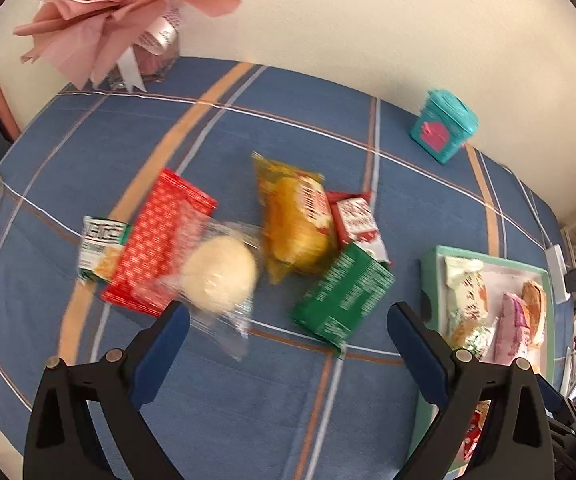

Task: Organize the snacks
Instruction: 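Withdraw both tools from the tray toward the remaining snacks, then grasp the clear bun bag with left tool while right tool grasps green packet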

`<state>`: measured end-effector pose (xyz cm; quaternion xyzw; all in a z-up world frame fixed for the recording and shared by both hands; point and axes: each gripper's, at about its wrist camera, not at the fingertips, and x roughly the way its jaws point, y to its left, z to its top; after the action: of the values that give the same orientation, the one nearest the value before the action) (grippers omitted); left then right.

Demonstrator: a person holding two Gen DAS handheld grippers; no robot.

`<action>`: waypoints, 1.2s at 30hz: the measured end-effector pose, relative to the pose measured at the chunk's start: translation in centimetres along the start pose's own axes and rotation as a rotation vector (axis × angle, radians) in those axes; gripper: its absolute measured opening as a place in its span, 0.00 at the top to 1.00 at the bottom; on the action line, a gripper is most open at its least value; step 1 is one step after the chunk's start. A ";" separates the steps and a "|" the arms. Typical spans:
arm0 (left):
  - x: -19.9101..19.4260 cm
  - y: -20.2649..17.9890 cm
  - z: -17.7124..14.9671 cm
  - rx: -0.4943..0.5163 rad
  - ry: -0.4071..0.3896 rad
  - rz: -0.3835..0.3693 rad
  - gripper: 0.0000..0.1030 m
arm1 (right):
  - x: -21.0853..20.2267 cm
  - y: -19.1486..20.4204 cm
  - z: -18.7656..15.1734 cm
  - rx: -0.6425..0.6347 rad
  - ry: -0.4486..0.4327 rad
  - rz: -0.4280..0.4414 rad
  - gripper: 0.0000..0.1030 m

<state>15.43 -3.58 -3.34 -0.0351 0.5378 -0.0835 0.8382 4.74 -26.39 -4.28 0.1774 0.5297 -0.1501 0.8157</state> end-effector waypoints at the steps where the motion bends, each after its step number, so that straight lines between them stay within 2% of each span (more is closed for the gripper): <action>1: -0.1 0.5 0.2 -0.006 -0.006 0.002 0.04 | 0.0 0.3 0.0 -0.003 -0.004 0.000 0.00; 9: -0.8 5.4 1.7 -0.076 -0.038 0.042 0.04 | -0.6 3.6 0.6 -0.069 -0.071 0.024 0.00; 13: -1.2 8.0 2.4 -0.099 -0.056 0.100 0.04 | -1.2 5.9 1.0 -0.093 -0.116 0.057 0.00; 19: -0.8 11.1 2.6 -0.180 -0.028 0.090 0.04 | -0.1 9.4 1.8 -0.119 -0.109 0.059 0.00; 24: 0.2 10.7 2.8 -0.189 0.001 0.047 0.04 | 1.7 11.9 2.2 -0.131 -0.070 0.073 0.01; 30: 1.6 8.3 3.1 -0.135 0.034 -0.028 0.06 | 3.7 14.5 2.2 -0.151 -0.047 0.059 0.04; 34: 2.7 7.0 3.2 -0.116 0.056 -0.059 0.21 | 4.9 15.8 2.5 -0.161 -0.035 0.035 0.12; 36: 3.3 6.7 3.3 -0.117 0.067 -0.072 0.23 | 5.4 16.3 2.6 -0.174 -0.030 0.024 0.17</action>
<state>20.42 2.34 -5.89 -0.1004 0.5680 -0.0832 0.8126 15.98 -13.34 -6.15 0.1099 0.5264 -0.0965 0.8375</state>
